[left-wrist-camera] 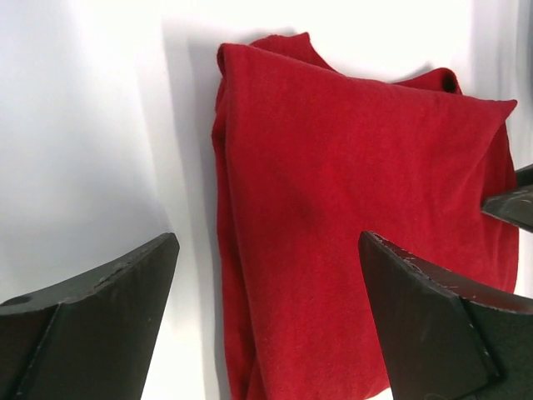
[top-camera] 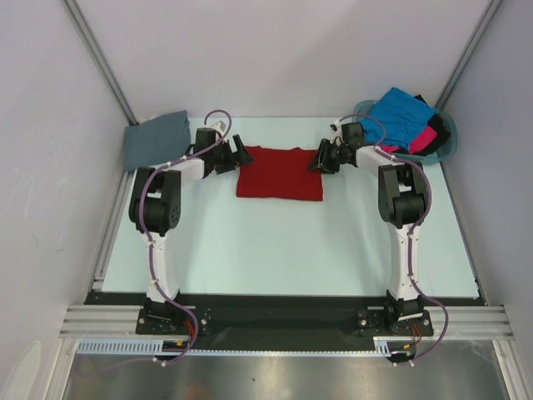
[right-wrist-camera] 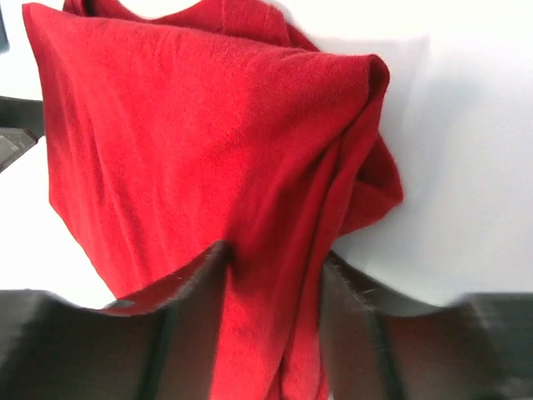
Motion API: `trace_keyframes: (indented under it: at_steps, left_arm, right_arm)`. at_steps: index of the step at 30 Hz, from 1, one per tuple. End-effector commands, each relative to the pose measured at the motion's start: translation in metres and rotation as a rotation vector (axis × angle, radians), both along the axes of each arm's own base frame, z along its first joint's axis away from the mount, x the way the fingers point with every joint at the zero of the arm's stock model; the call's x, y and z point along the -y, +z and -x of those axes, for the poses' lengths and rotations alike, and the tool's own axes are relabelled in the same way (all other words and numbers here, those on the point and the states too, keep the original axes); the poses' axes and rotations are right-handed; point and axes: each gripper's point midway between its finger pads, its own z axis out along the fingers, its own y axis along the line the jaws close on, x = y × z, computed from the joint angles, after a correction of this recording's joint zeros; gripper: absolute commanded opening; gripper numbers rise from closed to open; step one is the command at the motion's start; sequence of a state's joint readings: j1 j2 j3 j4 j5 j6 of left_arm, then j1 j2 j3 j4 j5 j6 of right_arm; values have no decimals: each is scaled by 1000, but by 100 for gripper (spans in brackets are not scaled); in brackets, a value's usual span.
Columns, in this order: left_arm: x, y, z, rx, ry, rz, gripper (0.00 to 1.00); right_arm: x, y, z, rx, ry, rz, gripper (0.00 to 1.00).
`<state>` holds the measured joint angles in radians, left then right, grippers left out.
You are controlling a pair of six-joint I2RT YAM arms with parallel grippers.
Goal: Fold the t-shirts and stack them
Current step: Fold the tshirt, then neatly place the folded tshirt to the corner
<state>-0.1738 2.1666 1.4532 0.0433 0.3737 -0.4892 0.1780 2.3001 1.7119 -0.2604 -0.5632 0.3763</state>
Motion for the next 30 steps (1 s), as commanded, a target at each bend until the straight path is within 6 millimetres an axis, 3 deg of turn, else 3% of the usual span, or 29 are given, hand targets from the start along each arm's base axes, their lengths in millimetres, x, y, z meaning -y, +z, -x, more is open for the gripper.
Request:
trace_keyframes:
  at_steps: [1, 3, 5, 8, 9, 11, 17, 24, 30]
  left_arm:
    - [14, -9, 7, -30, -32, 14, 97]
    - [15, -11, 9, -35, -34, 15, 97]
    - [15, -11, 10, -34, -35, 16, 97]
    - [14, -9, 11, -28, -33, 7, 97]
    - [13, -8, 11, -27, -32, 4, 97]
    - [11, -5, 12, -20, -31, -9, 97]
    - [5, -3, 20, -18, -22, -34, 97]
    - [3, -16, 34, -45, -23, -32, 97]
    - [21, -23, 39, -62, -85, 60, 95]
  right_arm:
    - [-16, 2, 0, -4, 38, -57, 35]
    - [-17, 3, 1, -1, 45, -61, 19]
    - [-17, 5, 2, 2, 48, -63, 18]
    - [-10, 10, 2, 27, 41, -37, 47]
    - [-9, 20, 1, 51, 37, -30, 59]
    - [2, 22, 2, 66, 23, 21, 70]
    - [24, 36, 10, 91, -28, 106, 73]
    - [41, 26, 31, 66, -86, 176, 75]
    - [40, 24, 43, 47, -86, 161, 74]
